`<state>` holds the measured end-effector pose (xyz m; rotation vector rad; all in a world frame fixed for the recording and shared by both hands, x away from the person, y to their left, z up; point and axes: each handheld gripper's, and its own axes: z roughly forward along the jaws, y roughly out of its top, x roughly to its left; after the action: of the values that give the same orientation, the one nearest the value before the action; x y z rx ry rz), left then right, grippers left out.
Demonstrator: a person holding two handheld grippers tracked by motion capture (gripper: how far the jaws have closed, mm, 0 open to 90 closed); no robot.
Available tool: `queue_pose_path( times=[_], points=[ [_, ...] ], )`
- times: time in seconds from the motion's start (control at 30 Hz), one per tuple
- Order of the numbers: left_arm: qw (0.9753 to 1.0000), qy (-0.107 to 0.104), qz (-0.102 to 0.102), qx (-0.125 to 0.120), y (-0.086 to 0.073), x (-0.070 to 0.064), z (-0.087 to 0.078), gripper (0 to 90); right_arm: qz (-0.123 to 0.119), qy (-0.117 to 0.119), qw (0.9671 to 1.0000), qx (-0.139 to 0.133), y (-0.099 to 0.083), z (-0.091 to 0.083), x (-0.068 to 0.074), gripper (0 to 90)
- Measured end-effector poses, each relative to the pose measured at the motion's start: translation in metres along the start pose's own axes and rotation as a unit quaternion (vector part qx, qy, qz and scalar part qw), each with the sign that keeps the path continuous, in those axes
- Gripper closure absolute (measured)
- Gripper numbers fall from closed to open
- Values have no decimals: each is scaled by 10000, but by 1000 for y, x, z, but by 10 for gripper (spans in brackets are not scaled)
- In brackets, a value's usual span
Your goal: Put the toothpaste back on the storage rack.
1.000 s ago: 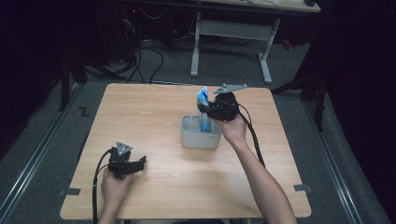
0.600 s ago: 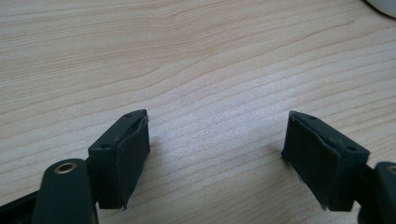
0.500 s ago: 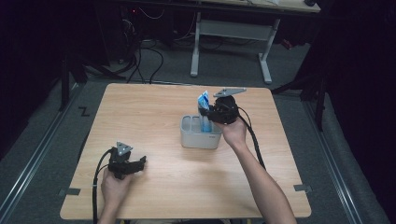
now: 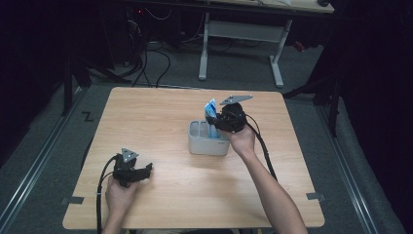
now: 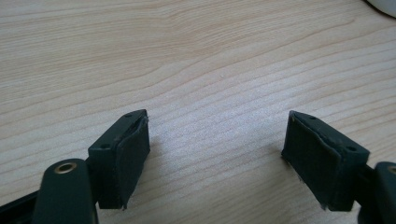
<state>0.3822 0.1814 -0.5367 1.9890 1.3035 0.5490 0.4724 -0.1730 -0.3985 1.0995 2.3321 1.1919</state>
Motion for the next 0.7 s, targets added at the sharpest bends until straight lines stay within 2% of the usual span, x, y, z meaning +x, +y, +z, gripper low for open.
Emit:
queue_pose_path(
  times=[0.33,0.7],
  points=[
    [10000,2,2,1,0,0,0,231,-13,-2,9998,179,-6,11,0,707],
    [10000,11,10,2,0,0,0,231,81,42,9999,118,-7,13,-2,702]
  ],
)
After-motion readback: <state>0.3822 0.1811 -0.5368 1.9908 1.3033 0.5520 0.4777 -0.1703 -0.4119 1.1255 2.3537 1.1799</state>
